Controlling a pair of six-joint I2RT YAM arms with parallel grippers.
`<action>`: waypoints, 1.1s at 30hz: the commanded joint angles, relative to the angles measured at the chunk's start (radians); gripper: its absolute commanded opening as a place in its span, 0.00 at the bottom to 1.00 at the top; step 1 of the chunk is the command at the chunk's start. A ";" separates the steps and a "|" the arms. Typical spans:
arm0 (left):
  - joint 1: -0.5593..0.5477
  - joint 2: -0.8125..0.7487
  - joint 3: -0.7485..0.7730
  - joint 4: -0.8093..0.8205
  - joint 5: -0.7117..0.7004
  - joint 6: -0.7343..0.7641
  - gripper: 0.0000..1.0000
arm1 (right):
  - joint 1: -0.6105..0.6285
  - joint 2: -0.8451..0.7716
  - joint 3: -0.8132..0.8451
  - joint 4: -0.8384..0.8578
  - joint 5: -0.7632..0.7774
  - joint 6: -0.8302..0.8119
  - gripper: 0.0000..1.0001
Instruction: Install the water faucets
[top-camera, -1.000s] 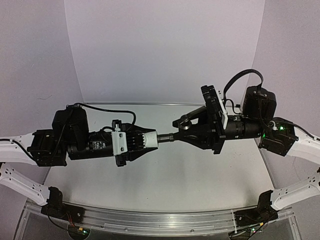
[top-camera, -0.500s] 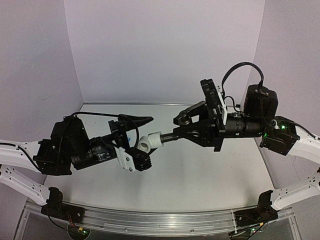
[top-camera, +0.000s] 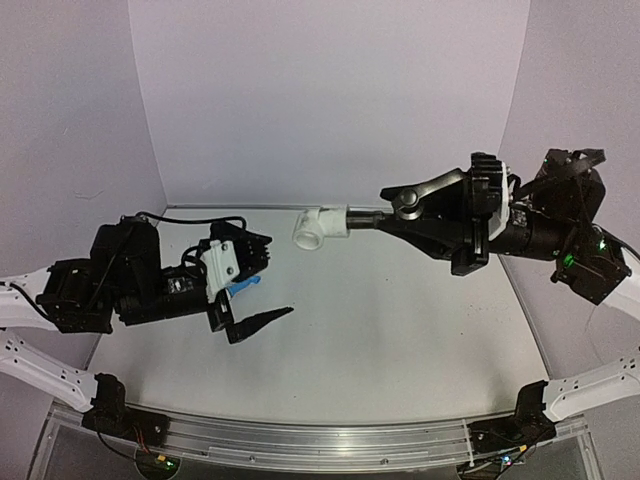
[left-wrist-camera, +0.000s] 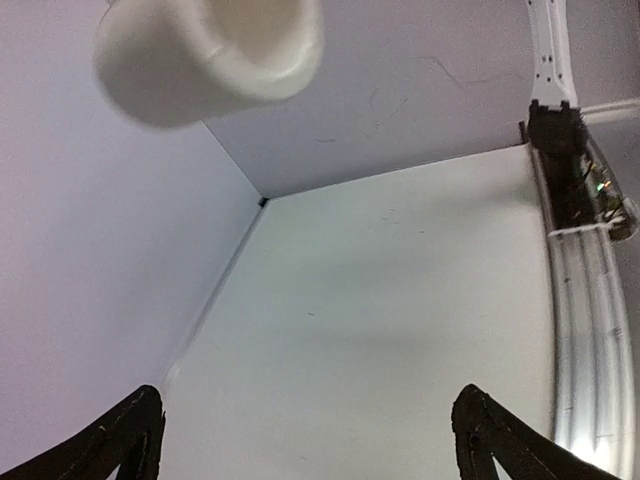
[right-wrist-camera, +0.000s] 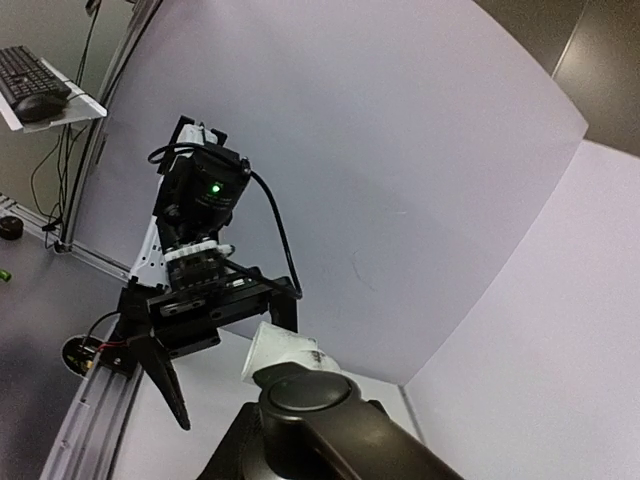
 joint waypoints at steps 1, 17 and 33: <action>0.106 -0.025 0.169 -0.188 0.263 -0.455 1.00 | 0.003 -0.042 0.003 0.069 -0.079 -0.253 0.00; 0.363 0.239 0.352 -0.046 1.241 -0.921 0.91 | 0.002 -0.067 -0.076 0.056 -0.156 -0.529 0.00; 0.363 0.302 0.362 0.063 1.219 -0.886 0.47 | 0.004 -0.019 -0.068 0.068 -0.185 -0.438 0.00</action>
